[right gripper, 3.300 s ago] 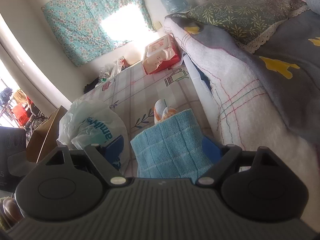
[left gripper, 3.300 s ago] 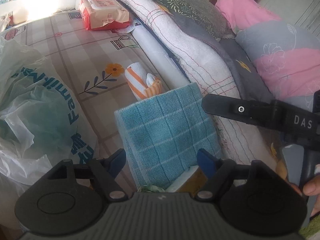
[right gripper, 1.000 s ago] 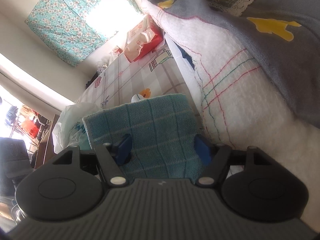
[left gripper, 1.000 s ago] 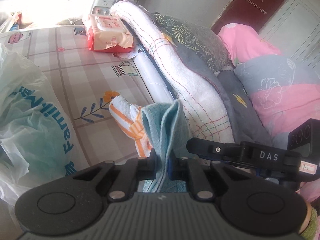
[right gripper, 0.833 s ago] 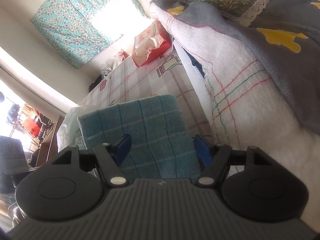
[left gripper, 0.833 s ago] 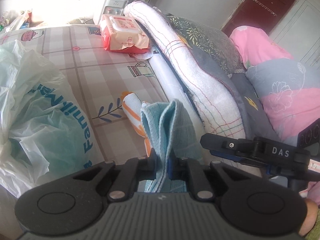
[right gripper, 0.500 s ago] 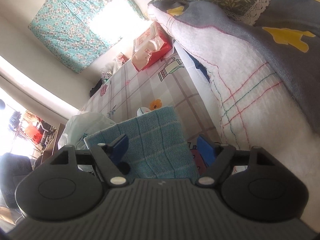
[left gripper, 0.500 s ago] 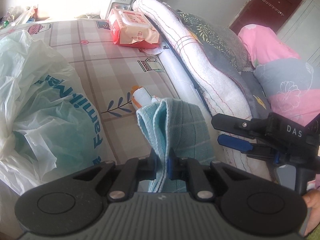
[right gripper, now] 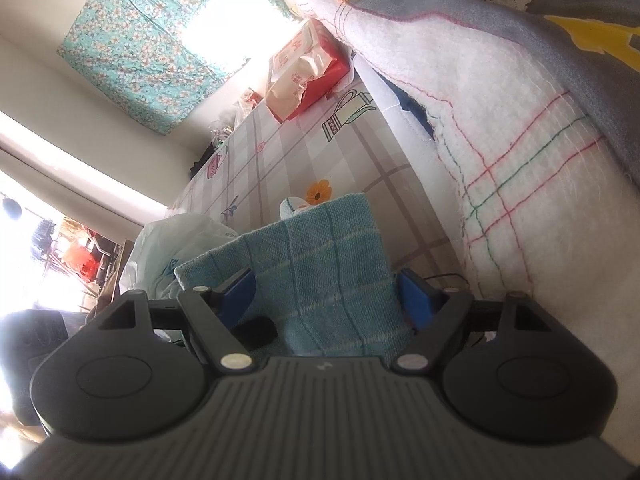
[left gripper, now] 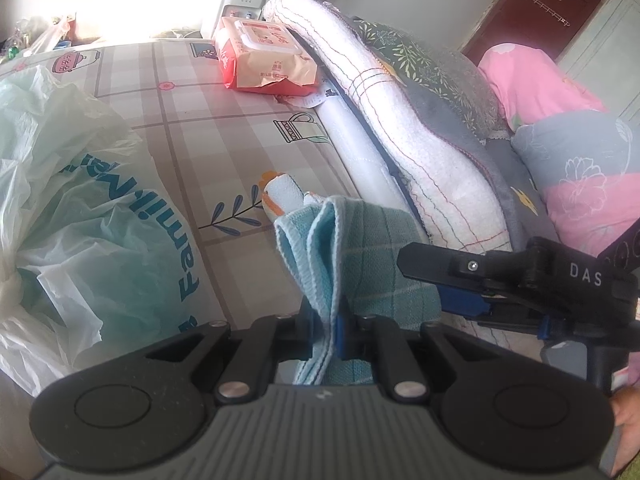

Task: Organize soft objects
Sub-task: 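Lift the light blue towel off the bed with the left tool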

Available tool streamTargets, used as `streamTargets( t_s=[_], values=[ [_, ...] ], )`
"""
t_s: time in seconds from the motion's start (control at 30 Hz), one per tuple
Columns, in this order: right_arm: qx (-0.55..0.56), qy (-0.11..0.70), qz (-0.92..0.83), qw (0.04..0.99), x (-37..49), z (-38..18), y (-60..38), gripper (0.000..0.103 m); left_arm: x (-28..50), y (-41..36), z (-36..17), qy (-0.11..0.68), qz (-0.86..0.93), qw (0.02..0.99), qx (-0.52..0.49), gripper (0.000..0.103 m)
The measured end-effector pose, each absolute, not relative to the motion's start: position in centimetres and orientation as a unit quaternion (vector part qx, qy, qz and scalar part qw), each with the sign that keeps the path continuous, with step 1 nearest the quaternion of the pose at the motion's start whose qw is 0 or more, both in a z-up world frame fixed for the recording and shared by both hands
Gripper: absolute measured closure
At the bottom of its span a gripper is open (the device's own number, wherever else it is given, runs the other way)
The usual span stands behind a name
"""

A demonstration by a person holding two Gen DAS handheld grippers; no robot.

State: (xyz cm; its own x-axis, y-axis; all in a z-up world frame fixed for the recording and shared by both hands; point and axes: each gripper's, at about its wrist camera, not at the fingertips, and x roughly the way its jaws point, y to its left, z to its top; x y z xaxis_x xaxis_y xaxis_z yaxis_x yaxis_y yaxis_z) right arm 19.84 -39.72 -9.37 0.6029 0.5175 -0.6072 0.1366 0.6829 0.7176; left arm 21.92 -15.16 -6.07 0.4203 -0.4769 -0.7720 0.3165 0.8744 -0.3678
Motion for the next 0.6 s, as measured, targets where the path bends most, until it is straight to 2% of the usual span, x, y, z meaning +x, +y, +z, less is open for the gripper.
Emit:
streamTargets(
  t_s=[0.33,0.47,0.6],
  values=[
    [0.409,0.384,0.166,0.811,15.8,-5.8,-39.2,0.030,19.8,-15.3,-4.0,0.459,-0.259,0.846,-0.078,0.093],
    [0.413,0.384,0.178,0.806,15.4,-5.7,-38.4,0.050,19.0,-15.8,-3.8,0.450,-0.276,0.847,-0.067,0.093],
    [0.436,0.391,0.181,0.790,15.8,-6.9,-38.4,0.052,18.6,-16.0,-3.9,0.447,-0.291,0.843,-0.063,0.092]
  ],
)
